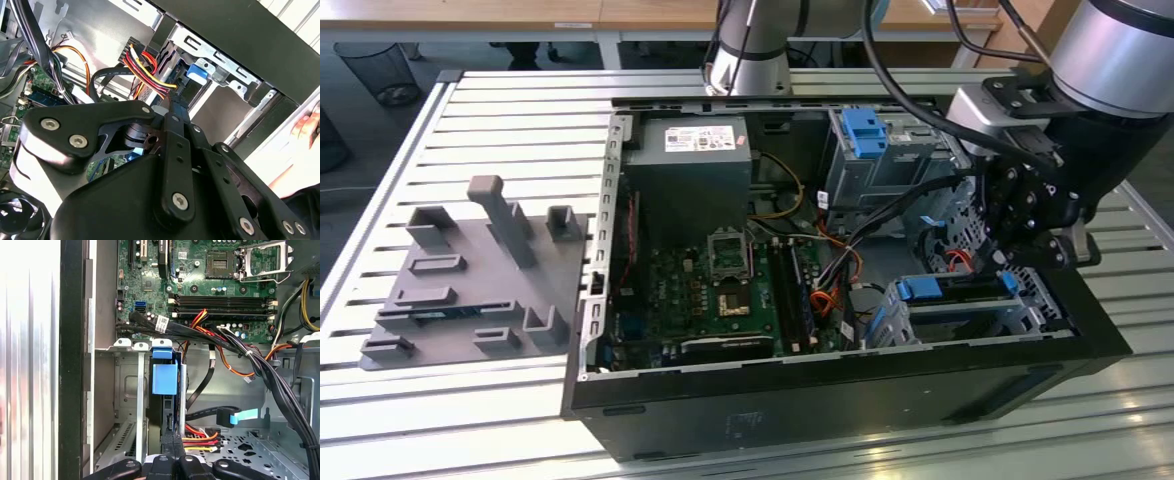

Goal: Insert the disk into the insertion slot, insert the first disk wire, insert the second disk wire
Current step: 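Insert the second disk wire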

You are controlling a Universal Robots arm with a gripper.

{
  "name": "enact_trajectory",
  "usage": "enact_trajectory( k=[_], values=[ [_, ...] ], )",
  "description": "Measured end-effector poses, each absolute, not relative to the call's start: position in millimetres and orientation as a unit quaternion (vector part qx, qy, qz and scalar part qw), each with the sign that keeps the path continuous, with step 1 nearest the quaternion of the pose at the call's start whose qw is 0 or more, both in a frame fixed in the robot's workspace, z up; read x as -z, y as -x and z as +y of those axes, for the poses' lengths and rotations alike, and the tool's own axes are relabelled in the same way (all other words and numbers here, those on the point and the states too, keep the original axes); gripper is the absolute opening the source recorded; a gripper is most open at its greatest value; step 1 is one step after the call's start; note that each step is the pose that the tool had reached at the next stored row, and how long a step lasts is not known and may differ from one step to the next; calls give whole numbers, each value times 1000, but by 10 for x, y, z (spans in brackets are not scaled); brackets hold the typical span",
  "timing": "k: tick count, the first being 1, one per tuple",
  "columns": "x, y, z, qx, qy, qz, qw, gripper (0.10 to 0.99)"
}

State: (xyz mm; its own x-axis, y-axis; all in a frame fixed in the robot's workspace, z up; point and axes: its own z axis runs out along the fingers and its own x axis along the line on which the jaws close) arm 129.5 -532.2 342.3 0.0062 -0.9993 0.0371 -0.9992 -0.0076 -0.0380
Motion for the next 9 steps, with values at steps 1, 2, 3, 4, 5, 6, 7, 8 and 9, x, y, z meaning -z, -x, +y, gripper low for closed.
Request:
enact_trajectory(
  k=[1, 2, 3, 4, 5, 6, 7, 8, 9],
  values=[
    [-3426, -1295, -5322, 27, 709, 704, 0, 106],
    [-3427, -1295, -5322, 27, 709, 704, 0, 106],
    [-3427, -1295, -5322, 26, 709, 704, 0, 106],
    [-3428, -1295, -5322, 26, 709, 704, 0, 106],
    [-3428, -1295, -5322, 27, 709, 704, 0, 106],
    [-3429, -1293, -5322, 27, 709, 704, 0, 106],
    [-3430, -1289, -5322, 27, 709, 704, 0, 106],
    [-3430, -1284, -5322, 27, 709, 704, 0, 106],
    [-3429, -1277, -5322, 27, 709, 704, 0, 106]
  ],
)
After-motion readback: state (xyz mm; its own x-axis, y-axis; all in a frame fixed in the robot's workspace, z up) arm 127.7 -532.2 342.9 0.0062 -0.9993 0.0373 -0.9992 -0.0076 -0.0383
